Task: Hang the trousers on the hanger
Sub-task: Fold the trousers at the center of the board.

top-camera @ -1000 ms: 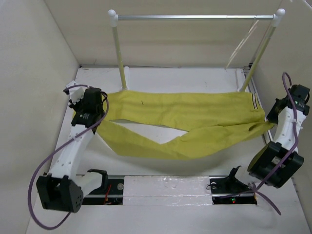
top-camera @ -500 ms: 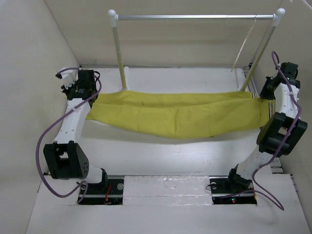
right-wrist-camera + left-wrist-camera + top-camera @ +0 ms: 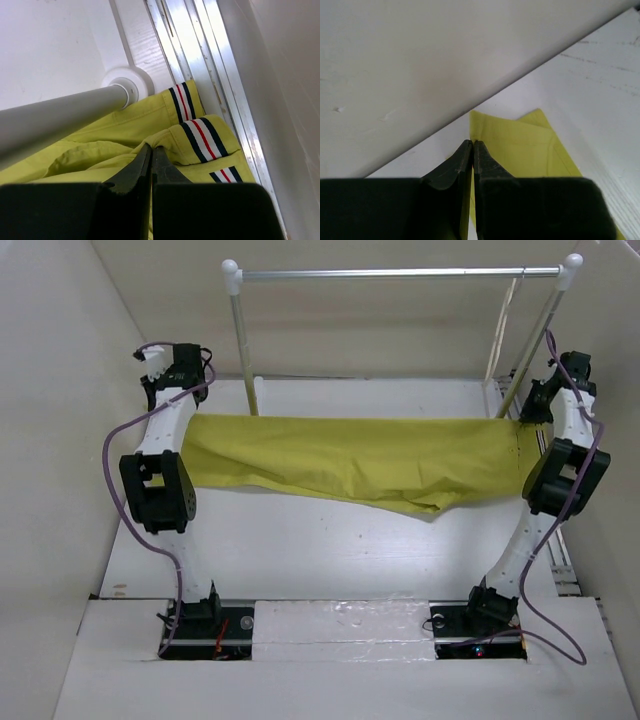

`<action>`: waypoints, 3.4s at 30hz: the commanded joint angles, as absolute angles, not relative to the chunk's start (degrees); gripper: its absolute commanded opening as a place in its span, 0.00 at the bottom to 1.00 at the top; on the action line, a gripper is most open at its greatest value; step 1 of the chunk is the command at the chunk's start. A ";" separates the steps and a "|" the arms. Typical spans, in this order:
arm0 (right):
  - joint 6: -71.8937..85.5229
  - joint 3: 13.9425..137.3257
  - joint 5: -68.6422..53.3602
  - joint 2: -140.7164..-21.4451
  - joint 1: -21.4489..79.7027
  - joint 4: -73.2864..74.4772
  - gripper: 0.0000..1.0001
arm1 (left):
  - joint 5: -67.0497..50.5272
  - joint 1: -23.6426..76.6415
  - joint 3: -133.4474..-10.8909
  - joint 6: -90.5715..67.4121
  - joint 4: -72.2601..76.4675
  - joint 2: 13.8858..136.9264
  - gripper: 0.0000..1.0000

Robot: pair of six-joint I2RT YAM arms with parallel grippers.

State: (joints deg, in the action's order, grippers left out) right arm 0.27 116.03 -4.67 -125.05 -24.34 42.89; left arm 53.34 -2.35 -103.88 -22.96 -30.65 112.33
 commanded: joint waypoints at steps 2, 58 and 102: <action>-0.17 122.16 -6.23 -126.82 -24.52 39.90 0.00 | 54.67 -3.43 -107.31 -22.05 -34.34 112.06 0.00; 0.70 75.41 -14.59 -81.83 -17.58 20.13 0.23 | 39.20 -7.38 -95.80 -28.39 -32.98 102.39 0.87; -9.14 61.26 -25.75 -86.92 36.12 15.12 0.36 | 1.47 -22.06 -91.06 -29.53 -17.84 118.66 0.00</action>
